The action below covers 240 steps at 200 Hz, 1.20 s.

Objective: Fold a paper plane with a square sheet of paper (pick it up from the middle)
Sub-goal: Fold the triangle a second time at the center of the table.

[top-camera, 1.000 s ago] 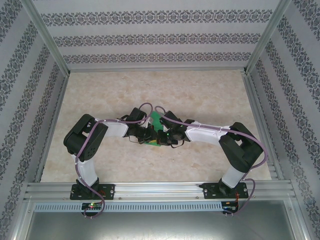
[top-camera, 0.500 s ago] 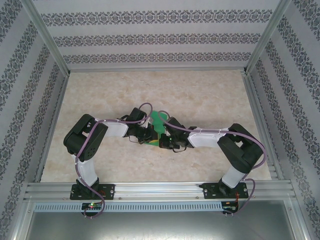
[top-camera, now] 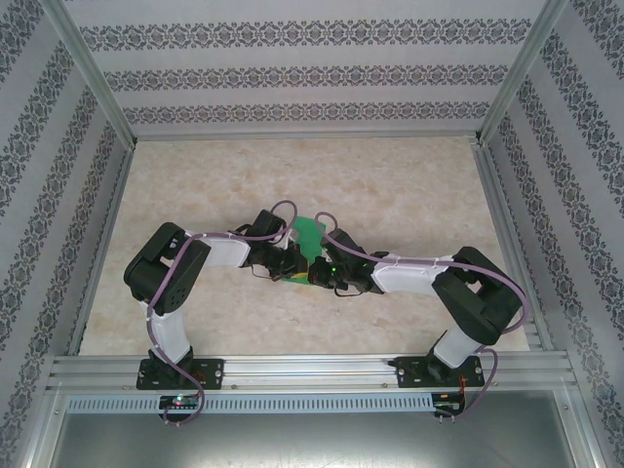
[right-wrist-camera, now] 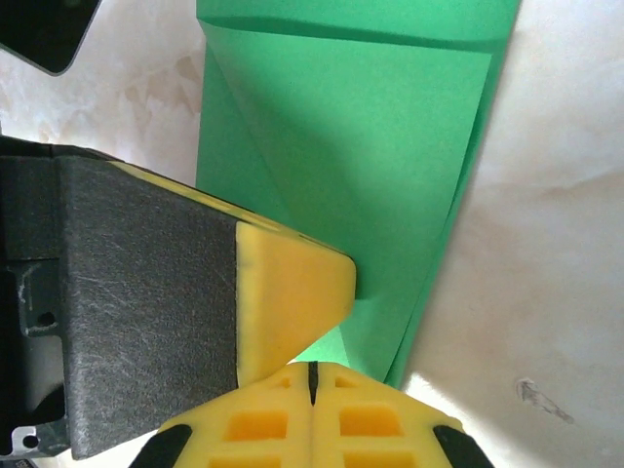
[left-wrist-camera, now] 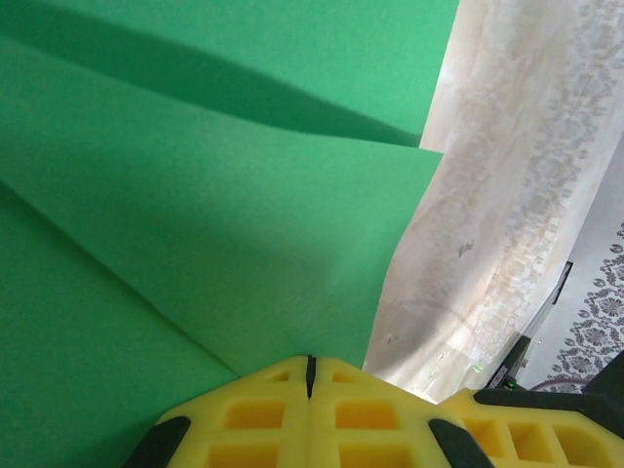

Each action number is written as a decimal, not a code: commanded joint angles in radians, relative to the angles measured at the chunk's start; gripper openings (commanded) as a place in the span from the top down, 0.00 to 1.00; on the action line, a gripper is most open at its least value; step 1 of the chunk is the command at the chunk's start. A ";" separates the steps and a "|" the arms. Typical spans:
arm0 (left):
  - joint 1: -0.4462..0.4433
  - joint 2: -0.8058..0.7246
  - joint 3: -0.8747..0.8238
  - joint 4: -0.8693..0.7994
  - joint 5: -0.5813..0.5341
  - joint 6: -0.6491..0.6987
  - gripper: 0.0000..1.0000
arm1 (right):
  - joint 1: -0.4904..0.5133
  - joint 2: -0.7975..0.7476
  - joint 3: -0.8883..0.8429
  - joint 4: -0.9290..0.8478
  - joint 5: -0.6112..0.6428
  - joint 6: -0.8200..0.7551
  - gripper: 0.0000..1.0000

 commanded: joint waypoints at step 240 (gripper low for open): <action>0.033 -0.076 0.054 -0.105 -0.038 0.044 0.88 | -0.035 -0.085 -0.014 -0.045 0.002 -0.059 1.00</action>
